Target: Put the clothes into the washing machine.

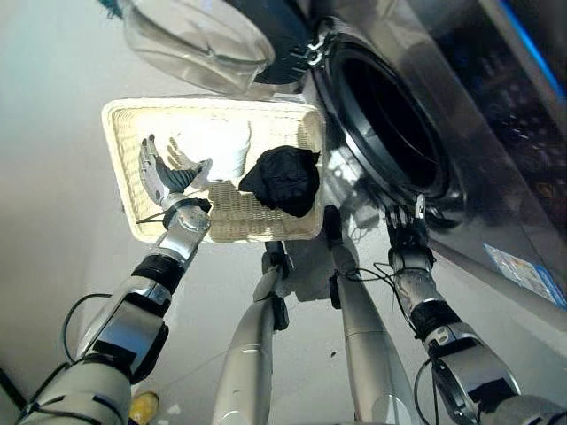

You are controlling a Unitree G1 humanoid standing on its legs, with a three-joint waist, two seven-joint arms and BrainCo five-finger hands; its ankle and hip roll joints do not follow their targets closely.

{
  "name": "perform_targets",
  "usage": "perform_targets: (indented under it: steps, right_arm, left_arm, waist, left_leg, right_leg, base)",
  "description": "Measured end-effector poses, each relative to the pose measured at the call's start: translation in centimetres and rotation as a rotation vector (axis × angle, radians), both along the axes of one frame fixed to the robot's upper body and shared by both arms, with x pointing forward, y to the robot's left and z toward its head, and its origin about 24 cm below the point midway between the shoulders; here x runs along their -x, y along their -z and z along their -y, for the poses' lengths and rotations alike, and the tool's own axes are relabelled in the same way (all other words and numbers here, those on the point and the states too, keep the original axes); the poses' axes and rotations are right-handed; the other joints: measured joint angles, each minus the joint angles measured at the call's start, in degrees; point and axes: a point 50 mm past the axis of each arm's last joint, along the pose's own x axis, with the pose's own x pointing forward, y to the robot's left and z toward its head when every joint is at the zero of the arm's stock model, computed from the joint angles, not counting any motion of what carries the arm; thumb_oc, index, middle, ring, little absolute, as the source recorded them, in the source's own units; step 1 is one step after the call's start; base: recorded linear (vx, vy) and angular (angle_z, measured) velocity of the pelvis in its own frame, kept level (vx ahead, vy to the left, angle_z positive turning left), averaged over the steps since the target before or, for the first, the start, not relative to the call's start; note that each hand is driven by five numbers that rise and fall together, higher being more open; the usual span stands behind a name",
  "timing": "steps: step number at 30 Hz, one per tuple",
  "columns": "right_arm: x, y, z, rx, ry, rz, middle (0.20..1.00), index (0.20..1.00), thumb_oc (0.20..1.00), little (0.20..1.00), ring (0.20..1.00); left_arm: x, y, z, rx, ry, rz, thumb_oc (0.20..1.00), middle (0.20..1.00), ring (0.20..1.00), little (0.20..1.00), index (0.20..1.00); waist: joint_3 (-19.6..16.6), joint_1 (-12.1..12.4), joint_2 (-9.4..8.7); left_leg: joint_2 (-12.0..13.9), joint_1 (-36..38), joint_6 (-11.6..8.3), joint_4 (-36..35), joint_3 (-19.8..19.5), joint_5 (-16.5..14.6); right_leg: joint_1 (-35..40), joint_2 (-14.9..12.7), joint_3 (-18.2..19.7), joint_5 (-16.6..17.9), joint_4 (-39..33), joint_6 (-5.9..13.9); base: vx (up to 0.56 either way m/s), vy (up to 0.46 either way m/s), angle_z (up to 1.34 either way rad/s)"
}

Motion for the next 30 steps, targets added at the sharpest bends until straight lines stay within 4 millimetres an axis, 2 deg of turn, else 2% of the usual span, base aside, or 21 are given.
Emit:
perform_targets:
  steps: [3, 5, 8, 9, 11, 13, 16, 19, 22, 23, 24, 25, 30]
  right_arm:
    - [0.2, 0.4, -0.1, 0.004, -0.022, -0.005, 1.0, 1.0, 1.0, 1.0, 1.0]
    - [0.7, 1.2, -0.5, 0.014, -0.061, -0.012, 1.0, 1.0, 1.0, 1.0, 1.0]
    - [0.7, 1.3, -0.8, 0.017, -0.08, -0.013, 1.0, 1.0, 1.0, 1.0, 1.0]
    - [0.8, 1.4, -1.0, 0.025, -0.097, -0.008, 1.0, 1.0, 1.0, 1.0, 1.0]
    - [0.8, 1.3, -1.2, 0.023, -0.105, -0.002, 1.0, 1.0, 1.0, 1.0, 1.0]
    - [0.7, 0.7, -1.5, 0.038, -0.131, 0.026, 1.0, 1.0, 1.0, 1.0, 1.0]
    - [0.0, -1.3, -2.1, 0.075, -0.171, 0.103, 1.0, 1.0, 1.0, 1.0, 1.0]
    - [-0.1, -1.4, -2.1, 0.134, -0.176, 0.095, 1.0, 1.0, 1.0, 1.0, 1.0]
    - [-0.1, -1.5, -2.0, 0.194, -0.189, 0.088, 1.0, 1.0, 1.0, 1.0, 1.0]
    - [-0.1, -1.6, -2.0, 0.216, -0.191, 0.082, 1.0, 1.0, 1.0, 1.0, 1.0]
    - [-0.1, -1.6, -1.9, 0.224, -0.192, 0.079, 1.0, 1.0, 1.0, 1.0, 1.0]
    - [-0.1, -1.6, -1.9, 0.235, -0.192, 0.077, 1.0, 1.0, 1.0, 1.0, 1.0]
    - [0.0, -1.4, -2.2, 0.285, -0.207, 0.064, 1.0, 1.0, 1.0, 1.0, 1.0]
  left_arm:
    - [-0.4, -0.8, 0.0, -0.007, -0.011, -0.025, 1.0, 1.0, 1.0, 1.0, 1.0]
    - [-0.9, -0.8, -0.2, -0.051, -0.034, -0.123, 1.0, 1.0, 1.0, 1.0, 1.0]
    - [-0.9, -0.9, -0.6, -0.043, -0.053, -0.161, 1.0, 1.0, 1.0, 1.0, 1.0]
    - [-1.0, -0.7, -0.9, -0.034, -0.076, -0.232, 1.0, 1.0, 1.0, 1.0, 1.0]
    - [-1.1, -0.9, -1.1, -0.029, -0.097, -0.255, 1.0, 1.0, 1.0, 1.0, 1.0]
    - [-1.0, -0.8, -1.6, -0.033, -0.121, -0.305, 1.0, 1.0, 1.0, 1.0, 1.0]
    - [-1.1, -2.7, -2.8, -0.04, -0.146, -0.303, 1.0, 1.0, 1.0, 1.0, 1.0]
    - [-1.1, -2.8, -2.8, -0.02, -0.141, -0.292, 1.0, 1.0, 1.0, 1.0, 1.0]
    - [-1.4, -3.3, -2.6, 0.08, -0.088, -0.228, 1.0, 1.0, 1.0, 1.0, 1.0]
    - [-1.5, -3.4, -2.8, 0.121, -0.059, -0.205, 0.329, 0.329, 0.329, 0.329, 0.329]
    - [-1.6, -3.4, -2.7, 0.157, -0.036, -0.189, 0.219, 0.219, 0.219, 0.219, 0.219]
    - [-1.8, -3.7, -2.5, 0.229, 0.022, -0.142, 0.2, 0.2, 0.2, 0.2, 0.2]
    - [-1.9, -4.2, -2.2, 0.31, 0.119, 0.005, 0.2, 0.2, 0.2, 0.2, 0.2]
  waist:
    - [0.0, -1.2, -0.1]
    - [-0.1, -2.1, -0.46]
    - [-0.1, -2.5, -0.47]
    - [-0.1, -3.0, -0.48]
    - [-0.1, -3.9, -0.49]
    - [-0.3, -4.1, -0.64]
    - [-0.3, -4.2, -0.78]
    - [-0.3, -4.2, -0.85]
    - [-0.3, -4.2, -0.97]
    - [-0.5, -4.2, -1.25]
    - [-0.5, -4.1, -1.32]
    - [-0.6, -4.1, -1.4]
    - [-0.6, -3.8, -1.67]
  left_leg:
    - [0.1, -1.9, 0.0, 1.3, 0.1, -0.2]
    - [0.5, -3.4, -0.19, 2.6, 1.3, -1.0]
    - [0.5, -4.3, -0.23, 3.1, 1.5, -1.1]
    - [0.7, -5.3, -0.3, 3.9, 1.8, -1.2]
    - [0.8, -5.8, -0.33, 4.1, 1.8, -1.2]
    - [0.8, -6.8, -0.49, 4.4, 2.3, -1.5]
    - [1.0, -10.7, -0.21, 6.0, 2.9, -1.8]
    - [1.1, -11.0, -0.28, 6.2, 2.9, -1.9]
    - [1.2, -11.2, -0.3, 6.4, 2.8, -1.9]
    - [1.4, -11.4, -0.36, 6.8, 2.8, -2.0]
    - [1.4, -11.5, -0.39, 6.9, 2.7, -2.0]
    - [1.5, -11.8, -0.39, 7.2, 2.2, -2.0]
    - [1.4, -12.0, -0.34, 7.8, 0.7, -2.0]
  right_leg:
    - [-1.6, 0.0, 0.1, 0.1, 0.6, 0.02]
    - [-3.2, 0.1, 0.8, 0.0, 1.5, -0.03]
    - [-4.1, 0.2, 1.0, 0.1, 1.7, -0.01]
    - [-5.2, 0.4, 1.7, 0.3, 1.8, 0.11]
    - [-5.7, 0.5, 1.7, 0.3, 2.1, 0.1]
    - [-6.9, 0.5, 2.2, 0.3, 2.7, 0.03]
    - [-10.6, 0.9, 3.0, 0.9, 3.3, 0.15]
    - [-10.9, 0.9, 3.0, 0.9, 3.3, 0.15]
    - [-10.9, 1.0, 3.0, 0.9, 3.2, 0.18]
    - [-10.9, 1.1, 2.9, 0.9, 3.2, 0.21]
    - [-10.9, 1.1, 2.9, 0.9, 3.3, 0.22]
    - [-10.9, 1.1, 2.5, 0.9, 3.3, 0.22]
    - [-10.1, 1.0, 1.1, 0.9, 3.3, 0.15]
  base:
    - [0.02, 0.117, -0.04]
    - [0.03, 0.112, -0.1]
    - [0.01, 0.047, -0.07]
    - [0.02, 0.095, -0.1]
    - [0.03, 0.131, -0.05]
    - [0.01, 0.067, -0.06]
    - [0.0, 0.076, -0.08]
    - [0.0, 0.0, 0.0]
    - [-0.02, -0.024, 0.01]
    - [-0.03, -0.052, 0.01]
    - [-0.03, -0.067, 0.04]
    - [-0.02, -0.052, 0.08]
    - [-0.05, -0.078, 0.11]
